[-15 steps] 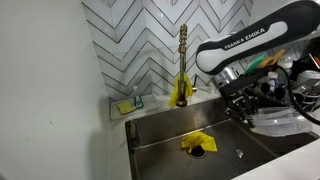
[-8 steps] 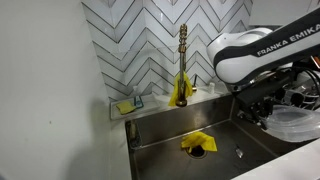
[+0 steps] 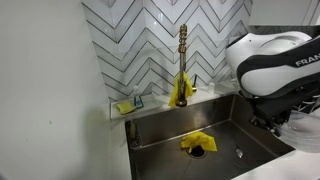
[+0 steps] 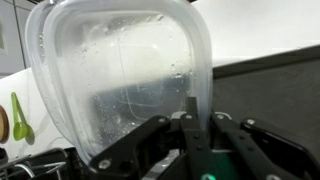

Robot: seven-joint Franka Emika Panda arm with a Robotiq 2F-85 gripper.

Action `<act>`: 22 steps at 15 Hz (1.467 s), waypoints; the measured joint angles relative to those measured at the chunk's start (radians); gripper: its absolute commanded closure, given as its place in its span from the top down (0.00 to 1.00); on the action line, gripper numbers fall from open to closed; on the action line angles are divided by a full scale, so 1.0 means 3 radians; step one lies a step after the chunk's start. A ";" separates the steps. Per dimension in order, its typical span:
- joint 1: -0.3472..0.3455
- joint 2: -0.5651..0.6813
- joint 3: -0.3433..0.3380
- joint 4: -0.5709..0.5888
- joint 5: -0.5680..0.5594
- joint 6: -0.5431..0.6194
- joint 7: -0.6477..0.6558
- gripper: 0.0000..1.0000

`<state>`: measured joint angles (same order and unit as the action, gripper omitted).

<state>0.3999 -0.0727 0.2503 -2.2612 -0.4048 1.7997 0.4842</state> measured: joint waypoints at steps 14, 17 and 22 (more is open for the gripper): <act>-0.0501 -0.0125 -0.0026 -0.0524 -0.0237 0.0871 -0.0372 0.02; -0.0594 -0.0243 -0.0055 -0.0668 -0.0300 0.0872 -0.0405 0.02; -0.0756 -0.0392 -0.0121 -0.0896 -0.0580 0.1330 -0.0405 0.02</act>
<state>0.1732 -0.1902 0.2141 -2.5301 -0.5788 2.1988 0.3626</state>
